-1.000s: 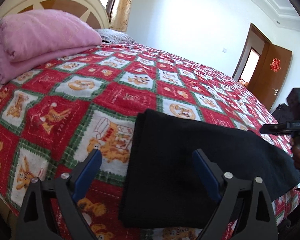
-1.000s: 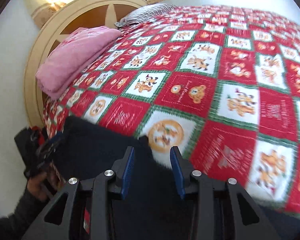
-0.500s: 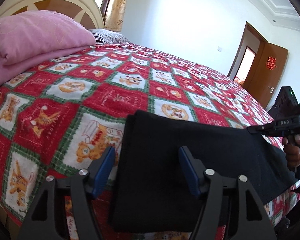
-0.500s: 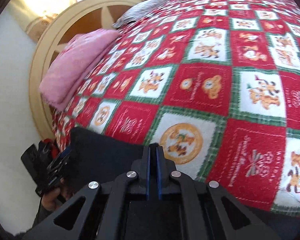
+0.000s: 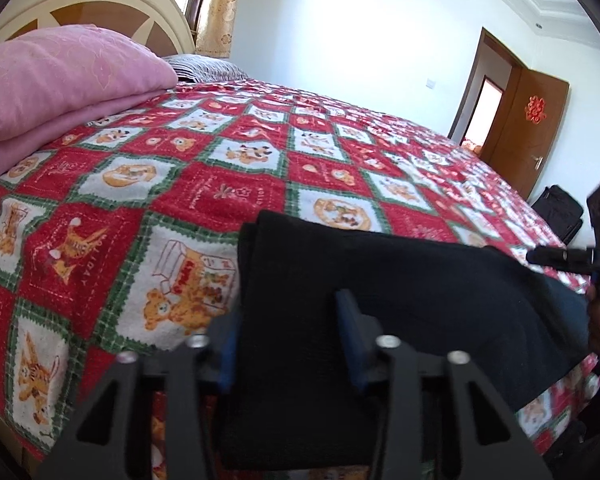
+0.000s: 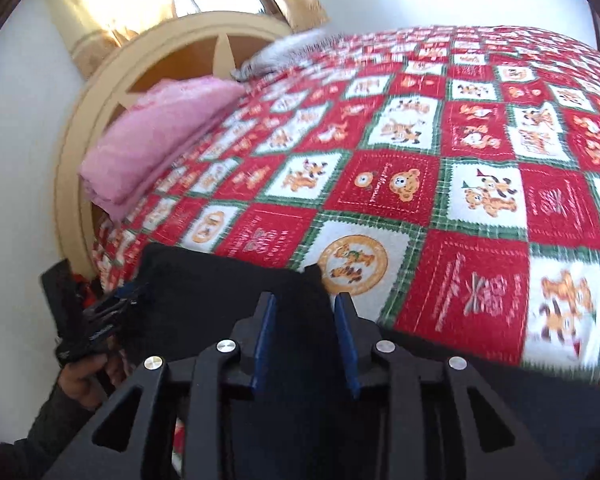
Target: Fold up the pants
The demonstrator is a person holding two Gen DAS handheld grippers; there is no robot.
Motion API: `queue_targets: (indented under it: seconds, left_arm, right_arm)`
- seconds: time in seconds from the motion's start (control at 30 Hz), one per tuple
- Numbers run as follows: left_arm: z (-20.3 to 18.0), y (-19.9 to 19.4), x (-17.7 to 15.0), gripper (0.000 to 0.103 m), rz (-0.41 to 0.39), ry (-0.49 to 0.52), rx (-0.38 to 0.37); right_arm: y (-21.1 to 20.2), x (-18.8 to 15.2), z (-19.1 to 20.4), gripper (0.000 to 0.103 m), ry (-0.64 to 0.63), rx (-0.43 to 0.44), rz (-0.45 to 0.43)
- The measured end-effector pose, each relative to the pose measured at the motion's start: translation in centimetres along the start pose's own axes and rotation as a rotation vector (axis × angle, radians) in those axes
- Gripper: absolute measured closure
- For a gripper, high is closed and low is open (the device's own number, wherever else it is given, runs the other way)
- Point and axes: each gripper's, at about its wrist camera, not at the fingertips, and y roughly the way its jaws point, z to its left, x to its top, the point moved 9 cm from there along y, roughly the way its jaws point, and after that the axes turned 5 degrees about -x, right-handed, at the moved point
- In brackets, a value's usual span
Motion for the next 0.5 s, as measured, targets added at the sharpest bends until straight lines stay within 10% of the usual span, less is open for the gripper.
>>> queue_targets:
  seconds: [0.2, 0.5]
  left_arm:
    - [-2.4, -0.9, 0.7, 0.074, -0.026, 0.087, 0.034]
    - [0.2, -0.1, 0.4, 0.081, -0.034, -0.097, -0.087]
  right_arm:
    - [-1.6, -2.2, -0.1, 0.066, -0.007, -0.022, -0.034]
    - [-2.4, -4.2, -1.6, 0.065, 0.063, -0.022, -0.052]
